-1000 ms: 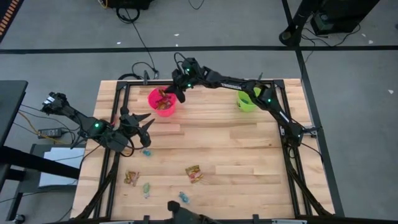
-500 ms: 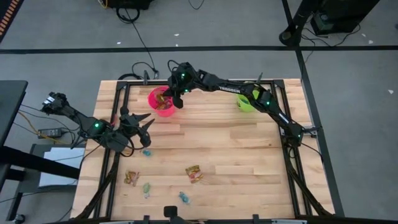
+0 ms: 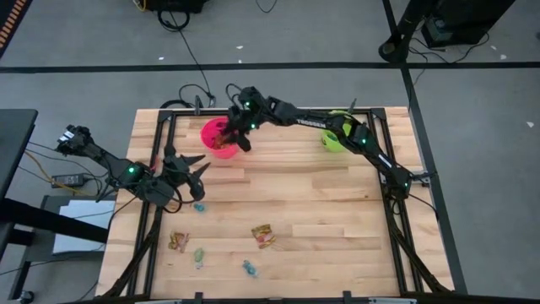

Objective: Sort candy by brand, put in halloween buckets
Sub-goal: Put the blue candy into the green bucket

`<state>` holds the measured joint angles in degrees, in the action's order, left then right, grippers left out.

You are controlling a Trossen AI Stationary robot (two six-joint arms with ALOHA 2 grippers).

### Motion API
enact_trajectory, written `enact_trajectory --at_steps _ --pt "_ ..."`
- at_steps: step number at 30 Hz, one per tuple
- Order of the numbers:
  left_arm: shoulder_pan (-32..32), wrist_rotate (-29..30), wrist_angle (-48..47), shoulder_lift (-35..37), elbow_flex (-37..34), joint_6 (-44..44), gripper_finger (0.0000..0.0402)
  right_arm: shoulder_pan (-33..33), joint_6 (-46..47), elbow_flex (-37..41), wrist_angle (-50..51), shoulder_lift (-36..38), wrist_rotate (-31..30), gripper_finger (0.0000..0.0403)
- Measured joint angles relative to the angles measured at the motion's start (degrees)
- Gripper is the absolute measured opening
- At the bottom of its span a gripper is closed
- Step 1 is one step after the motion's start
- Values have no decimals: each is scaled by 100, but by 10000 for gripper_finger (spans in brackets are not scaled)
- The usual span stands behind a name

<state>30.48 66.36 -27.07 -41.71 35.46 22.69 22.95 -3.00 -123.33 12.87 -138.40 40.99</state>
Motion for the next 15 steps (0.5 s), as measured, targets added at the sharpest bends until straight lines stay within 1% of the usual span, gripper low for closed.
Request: enact_trajectory --at_steps 2,3,4,7,10,12,15 --pt "1 -249 -21 0 0 23 137 -187 77 0 240 97 514 188" --pt "0 -445 -32 0 0 69 137 -302 -32 0 401 161 546 187" --pt "0 -682 -63 -1 0 172 137 -411 -228 0 658 268 448 186" --pt "0 -1331 -294 -35 0 547 137 -780 -1029 2 1455 618 -251 185" --pt "1 -1581 -926 -169 0 1168 137 -1091 -1618 2 2154 1079 -905 185" --pt "0 -1774 -1536 -313 0 1700 137 -1244 -1775 2 2532 1430 -1295 185" --pt "0 -2189 -2177 -585 -73 2425 137 -1379 -1799 2 2998 1945 -1642 185"
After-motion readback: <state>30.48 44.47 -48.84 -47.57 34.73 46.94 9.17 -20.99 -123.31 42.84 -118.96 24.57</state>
